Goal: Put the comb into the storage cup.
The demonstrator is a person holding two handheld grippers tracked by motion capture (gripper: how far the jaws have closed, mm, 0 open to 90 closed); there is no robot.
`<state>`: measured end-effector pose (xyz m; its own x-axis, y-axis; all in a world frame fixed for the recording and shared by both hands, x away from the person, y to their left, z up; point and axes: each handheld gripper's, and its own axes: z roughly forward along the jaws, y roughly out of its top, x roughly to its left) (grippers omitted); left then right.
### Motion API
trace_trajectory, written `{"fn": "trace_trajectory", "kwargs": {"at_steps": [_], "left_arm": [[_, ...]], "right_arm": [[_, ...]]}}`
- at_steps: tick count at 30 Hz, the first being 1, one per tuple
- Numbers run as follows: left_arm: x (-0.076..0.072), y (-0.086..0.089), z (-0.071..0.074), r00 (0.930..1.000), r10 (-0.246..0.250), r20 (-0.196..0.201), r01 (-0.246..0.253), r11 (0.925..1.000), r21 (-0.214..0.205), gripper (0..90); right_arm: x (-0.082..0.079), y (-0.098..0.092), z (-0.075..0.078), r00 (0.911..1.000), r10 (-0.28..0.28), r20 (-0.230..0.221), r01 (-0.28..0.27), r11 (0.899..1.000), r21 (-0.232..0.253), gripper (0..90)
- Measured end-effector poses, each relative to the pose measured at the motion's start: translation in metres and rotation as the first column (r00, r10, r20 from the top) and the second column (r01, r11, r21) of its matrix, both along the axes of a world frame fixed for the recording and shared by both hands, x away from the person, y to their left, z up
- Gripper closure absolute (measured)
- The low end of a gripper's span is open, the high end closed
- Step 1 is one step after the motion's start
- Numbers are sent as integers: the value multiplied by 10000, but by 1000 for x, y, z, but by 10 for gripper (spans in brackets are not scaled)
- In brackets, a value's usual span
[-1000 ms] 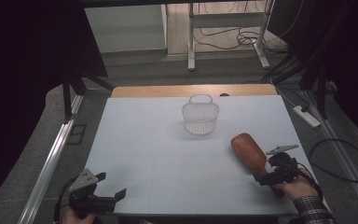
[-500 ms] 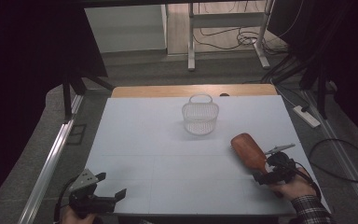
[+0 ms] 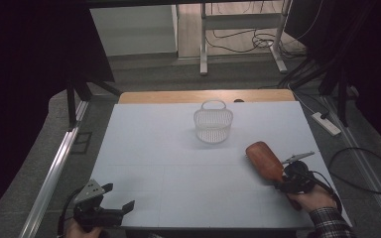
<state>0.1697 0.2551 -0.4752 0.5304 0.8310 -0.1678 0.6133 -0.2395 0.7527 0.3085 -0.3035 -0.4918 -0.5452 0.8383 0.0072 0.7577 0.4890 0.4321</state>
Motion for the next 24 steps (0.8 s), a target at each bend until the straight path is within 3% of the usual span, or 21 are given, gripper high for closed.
{"fn": "trace_trajectory", "kwargs": {"at_steps": [5, 11, 24], "left_arm": [[0, 0, 0, 10000, -4, 1, 4, 10000, 3, 28], [0, 0, 0, 10000, -23, 0, 23, 10000, 6, 28], [0, 0, 0, 10000, -10, -1, 10, 10000, -18, 27]], "right_arm": [[1, -1, 0, 9998, 8, -184, -6, 10000, 71, 695], [2, -4, 1, 9987, -214, -460, 229, 9992, 320, 716], [-4, -5, 5, 9995, -237, 191, 227, 9984, 515, 723]]}}
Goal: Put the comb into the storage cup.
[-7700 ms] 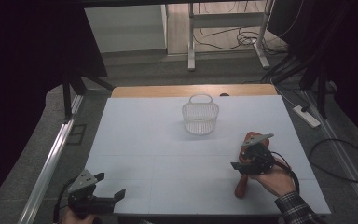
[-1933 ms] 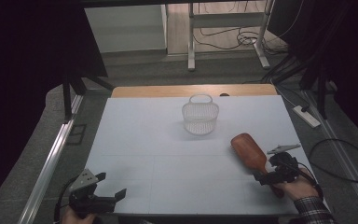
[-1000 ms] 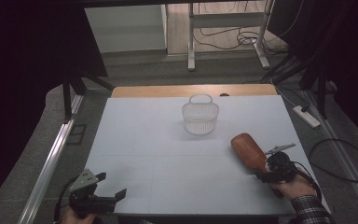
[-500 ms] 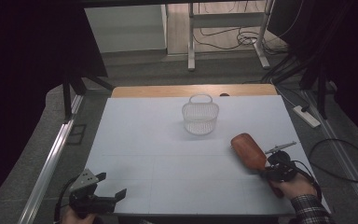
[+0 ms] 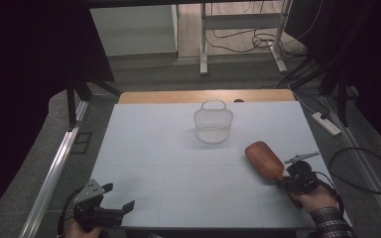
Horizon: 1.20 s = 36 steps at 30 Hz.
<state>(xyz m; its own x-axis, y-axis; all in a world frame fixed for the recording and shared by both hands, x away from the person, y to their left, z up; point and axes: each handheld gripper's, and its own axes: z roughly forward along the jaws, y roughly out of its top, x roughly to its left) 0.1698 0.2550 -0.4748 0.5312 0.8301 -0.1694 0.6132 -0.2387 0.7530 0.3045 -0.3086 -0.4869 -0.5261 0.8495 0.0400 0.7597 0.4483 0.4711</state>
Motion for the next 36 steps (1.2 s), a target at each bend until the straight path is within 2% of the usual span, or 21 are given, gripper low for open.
{"fn": "trace_trajectory", "kwargs": {"at_steps": [4, 11, 15, 17, 25, 34, 36], "left_arm": [[0, 0, 0, 10000, -68, 19, 68, 10000, -38, 21], [2, 0, 1, 9997, -231, -60, 230, 9997, -88, 7], [3, -3, 3, 9993, -320, 173, 315, 9990, 301, 1], [5, -4, 6, 9988, -355, 344, 346, 9990, 269, 1], [14, -9, 9, 9964, -574, 624, 566, 9983, 147, 0], [27, -20, 8, 9930, -1038, 559, 1010, 9936, 509, 0], [30, -22, 8, 9921, -1137, 525, 1115, 9928, 437, 0]], "right_arm": [[-2, -1, 4, 9997, -53, 246, 47, 9997, 229, 723], [-4, -2, 7, 9992, -21, 411, 3, 9990, 442, 723], [-5, -3, 10, 9984, 15, 567, -53, 9978, 667, 723], [-6, -3, 11, 9980, 45, 625, -91, 9973, 735, 723], [-9, -4, 19, 9937, -85, 1114, -28, 9949, 1005, 723], [-12, -3, 27, 9884, -10, 1519, -184, 9918, 1266, 723], [-13, -2, 28, 9872, 3, 1597, -217, 9910, 1319, 723]]}}
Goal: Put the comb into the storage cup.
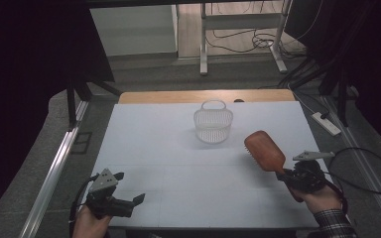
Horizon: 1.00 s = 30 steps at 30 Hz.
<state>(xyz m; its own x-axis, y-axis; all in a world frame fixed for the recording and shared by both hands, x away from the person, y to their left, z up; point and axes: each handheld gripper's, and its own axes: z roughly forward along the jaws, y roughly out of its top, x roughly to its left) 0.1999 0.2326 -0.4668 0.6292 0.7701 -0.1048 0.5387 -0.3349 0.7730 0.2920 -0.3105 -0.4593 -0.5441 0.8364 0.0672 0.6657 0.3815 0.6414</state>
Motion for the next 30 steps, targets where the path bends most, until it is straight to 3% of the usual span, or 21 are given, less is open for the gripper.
{"fn": "trace_trajectory", "kwargs": {"at_steps": [13, 20, 30], "left_arm": [[22, -16, 8, 9994, -295, -166, 276, 9939, -1072, 0], [38, -27, 10, 9982, -533, -264, 502, 9933, -1041, 0], [57, -46, 16, 9934, -1056, -452, 982, 9850, -1421, 0]], "right_arm": [[-5, 4, 8, 9981, 291, 545, -313, 9987, 405, 724], [-8, 9, 11, 9955, 490, 808, -535, 9970, 552, 723], [-12, 16, 16, 9901, 827, 1132, -925, 9921, 842, 723]]}}
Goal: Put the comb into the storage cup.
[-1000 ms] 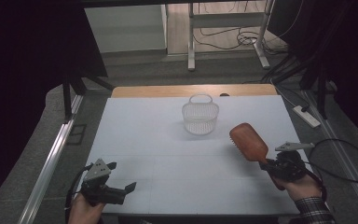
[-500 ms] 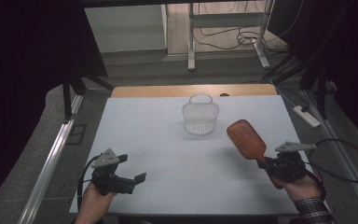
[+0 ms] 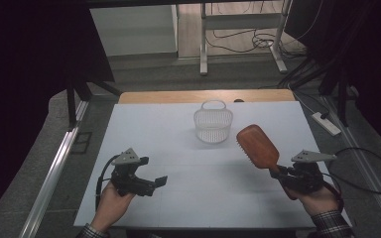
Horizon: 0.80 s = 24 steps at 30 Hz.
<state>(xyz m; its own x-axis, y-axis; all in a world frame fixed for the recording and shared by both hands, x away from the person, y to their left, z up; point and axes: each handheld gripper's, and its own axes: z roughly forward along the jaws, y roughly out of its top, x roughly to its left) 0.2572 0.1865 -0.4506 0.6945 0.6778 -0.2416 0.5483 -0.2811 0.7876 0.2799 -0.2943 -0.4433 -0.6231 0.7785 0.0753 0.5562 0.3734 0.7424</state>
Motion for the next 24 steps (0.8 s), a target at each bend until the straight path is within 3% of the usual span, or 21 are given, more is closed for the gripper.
{"fn": "trace_trajectory", "kwargs": {"at_steps": [16, 24], "left_arm": [[26, -27, 6, 9970, -753, -155, 752, 9971, -72, 0], [35, -38, 7, 9951, -985, -37, 984, 9948, -253, 7]], "right_arm": [[-5, 18, 1, 9985, 529, 170, -533, 9983, 221, 723], [-7, 27, 3, 9962, 802, 348, -816, 9958, 404, 723]]}}
